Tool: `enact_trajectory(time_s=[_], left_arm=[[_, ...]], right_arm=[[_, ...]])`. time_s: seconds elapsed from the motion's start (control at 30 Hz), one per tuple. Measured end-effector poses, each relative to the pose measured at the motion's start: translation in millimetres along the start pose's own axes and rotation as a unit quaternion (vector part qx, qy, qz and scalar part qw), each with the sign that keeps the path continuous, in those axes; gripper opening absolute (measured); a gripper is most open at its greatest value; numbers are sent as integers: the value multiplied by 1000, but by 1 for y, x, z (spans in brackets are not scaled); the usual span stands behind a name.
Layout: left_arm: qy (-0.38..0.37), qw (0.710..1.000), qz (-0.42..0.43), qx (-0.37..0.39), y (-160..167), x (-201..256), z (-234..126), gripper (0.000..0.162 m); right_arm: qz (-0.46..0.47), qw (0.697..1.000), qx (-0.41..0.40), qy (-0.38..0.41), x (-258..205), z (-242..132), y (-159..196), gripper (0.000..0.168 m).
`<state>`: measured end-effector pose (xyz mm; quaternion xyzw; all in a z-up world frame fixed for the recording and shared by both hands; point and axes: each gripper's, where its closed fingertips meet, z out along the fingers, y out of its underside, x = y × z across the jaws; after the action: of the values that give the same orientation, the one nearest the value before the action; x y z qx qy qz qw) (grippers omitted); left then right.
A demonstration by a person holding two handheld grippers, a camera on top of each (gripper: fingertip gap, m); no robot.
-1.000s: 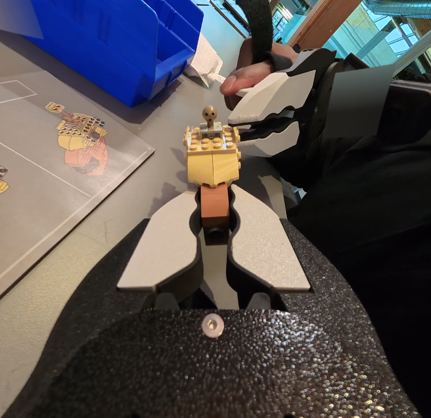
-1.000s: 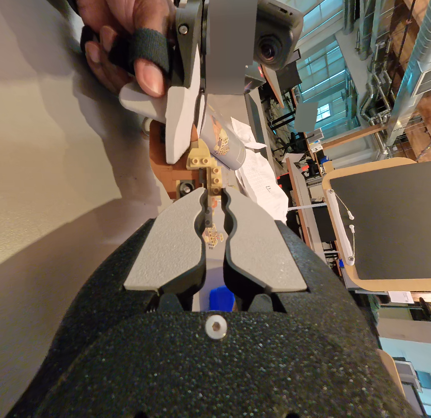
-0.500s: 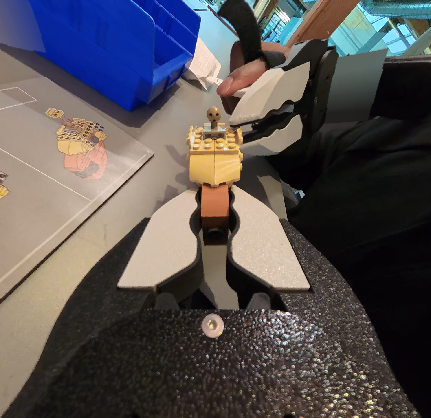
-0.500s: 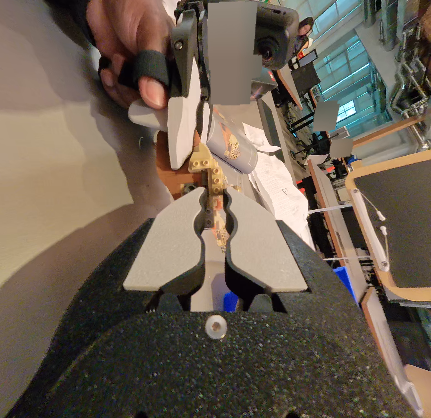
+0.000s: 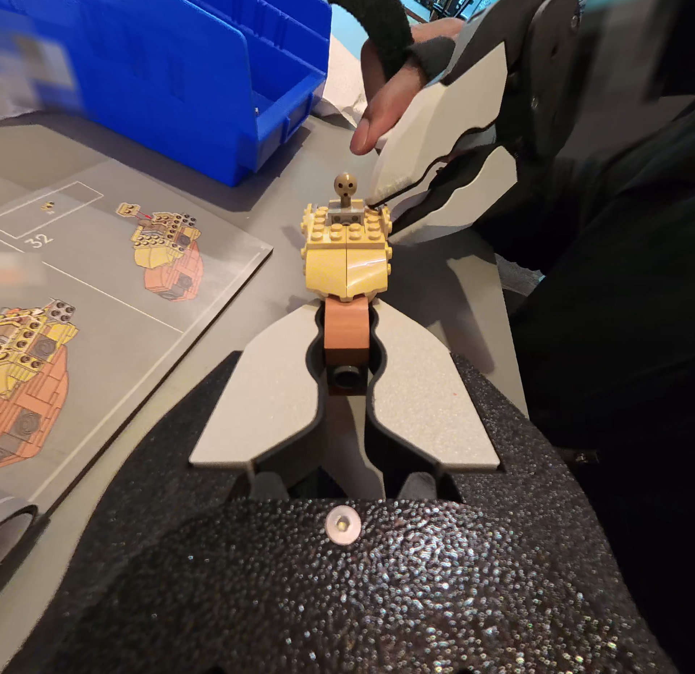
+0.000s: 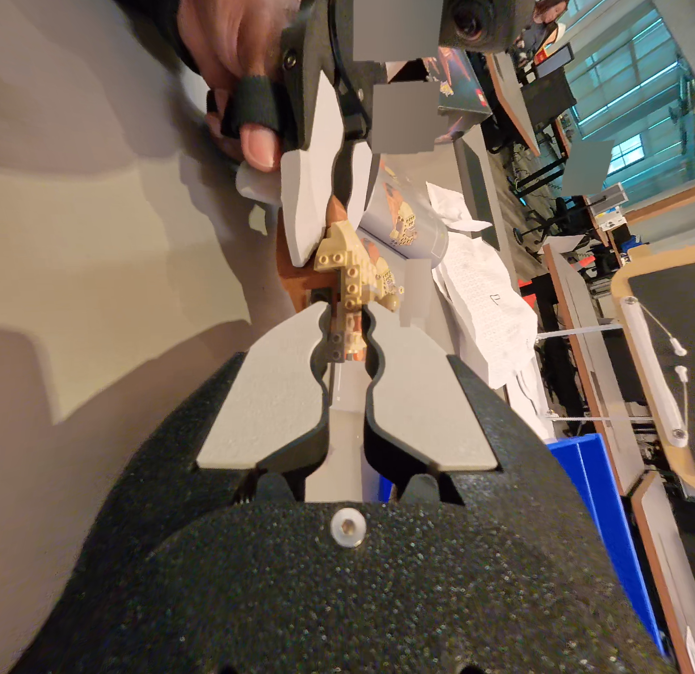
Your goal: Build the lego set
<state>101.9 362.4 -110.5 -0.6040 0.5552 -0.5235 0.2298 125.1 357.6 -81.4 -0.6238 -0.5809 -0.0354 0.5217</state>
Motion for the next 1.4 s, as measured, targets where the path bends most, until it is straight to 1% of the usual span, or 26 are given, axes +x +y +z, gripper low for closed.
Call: enact_trajectory(time_s=[0.1,0.67,1.03,1.33,1.4], left_arm=[[1,1000,3,-1,0,1,0,18],[11,1000,25,2,-1,7,0,19],[13,999,41,-6,1,9,1,19],[13,999,47,-21,5,10,3,19],[9,999,41,-16,4,8,2,19]], right_arm=[[-6,1000,0,6,1,0,0,10],[-34,999,1,-6,-4,-3,-3,9],[-31,999,4,-23,-8,-3,-4,8],[-8,998,9,-55,-15,-3,-2,8],[1,999,11,-47,-12,-1,-2,8]])
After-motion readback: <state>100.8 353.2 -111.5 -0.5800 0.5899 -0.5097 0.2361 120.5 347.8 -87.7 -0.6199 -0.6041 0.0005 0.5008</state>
